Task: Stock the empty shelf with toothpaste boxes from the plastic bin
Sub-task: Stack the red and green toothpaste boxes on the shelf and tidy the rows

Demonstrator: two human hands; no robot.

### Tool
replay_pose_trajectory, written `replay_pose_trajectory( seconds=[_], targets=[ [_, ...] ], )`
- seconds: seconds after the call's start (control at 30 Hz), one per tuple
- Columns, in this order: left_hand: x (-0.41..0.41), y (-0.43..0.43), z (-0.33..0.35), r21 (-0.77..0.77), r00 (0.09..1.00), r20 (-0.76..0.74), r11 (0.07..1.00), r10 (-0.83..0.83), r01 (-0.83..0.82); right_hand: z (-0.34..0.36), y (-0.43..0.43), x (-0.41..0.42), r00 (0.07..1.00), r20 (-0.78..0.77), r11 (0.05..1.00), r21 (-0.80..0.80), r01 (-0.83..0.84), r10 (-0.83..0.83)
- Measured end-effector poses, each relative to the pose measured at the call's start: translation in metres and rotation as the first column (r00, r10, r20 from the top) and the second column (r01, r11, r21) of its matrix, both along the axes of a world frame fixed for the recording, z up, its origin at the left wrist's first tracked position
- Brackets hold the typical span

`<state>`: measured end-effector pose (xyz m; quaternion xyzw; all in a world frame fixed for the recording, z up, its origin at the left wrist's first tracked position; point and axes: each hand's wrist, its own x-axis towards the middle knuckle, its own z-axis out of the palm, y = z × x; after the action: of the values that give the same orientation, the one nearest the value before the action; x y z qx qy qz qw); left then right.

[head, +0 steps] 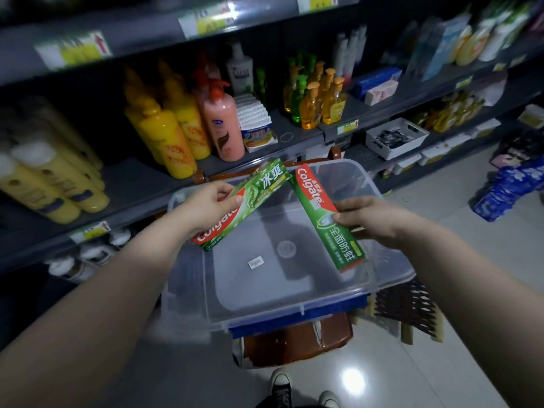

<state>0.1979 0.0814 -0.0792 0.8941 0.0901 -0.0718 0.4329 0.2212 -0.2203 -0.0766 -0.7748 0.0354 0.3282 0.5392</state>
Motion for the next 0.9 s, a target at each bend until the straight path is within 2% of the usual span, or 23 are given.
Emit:
replay_pose_trajectory(
  seconds=[0.2,0.4,0.5,0.6,0.77,0.9],
  targets=[
    [-0.067,0.013,0.048,-0.2,0.961,0.063,0.947,0.27,-0.252,0.035,0.019,-0.014,0.992,0.024,0.983,0.132,-0.125,0.123],
    [-0.153,0.026,0.08,-0.28,0.872,0.09,0.853,0.481,-0.441,0.072,0.059,-0.039,0.919,0.191,0.916,0.148,-0.374,0.345],
    [-0.205,0.034,0.092,-0.313,0.803,0.084,0.781,0.589,-0.54,0.089,0.091,-0.06,0.869,0.286,0.874,0.158,-0.459,0.404],
    [-0.259,0.049,0.103,-0.279,0.71,0.133,0.714,0.691,-0.642,0.099,0.129,-0.087,0.812,0.395,0.839,0.157,-0.521,0.43],
    [-0.36,0.087,0.117,-0.203,0.548,0.188,0.578,0.815,-0.79,0.105,0.209,-0.14,0.687,0.48,0.723,0.144,-0.675,0.546],
    [-0.44,0.129,0.129,0.049,0.447,0.291,0.453,0.846,-0.89,0.112,0.285,-0.184,0.517,0.618,0.602,0.088,-0.794,0.592]
  ],
)
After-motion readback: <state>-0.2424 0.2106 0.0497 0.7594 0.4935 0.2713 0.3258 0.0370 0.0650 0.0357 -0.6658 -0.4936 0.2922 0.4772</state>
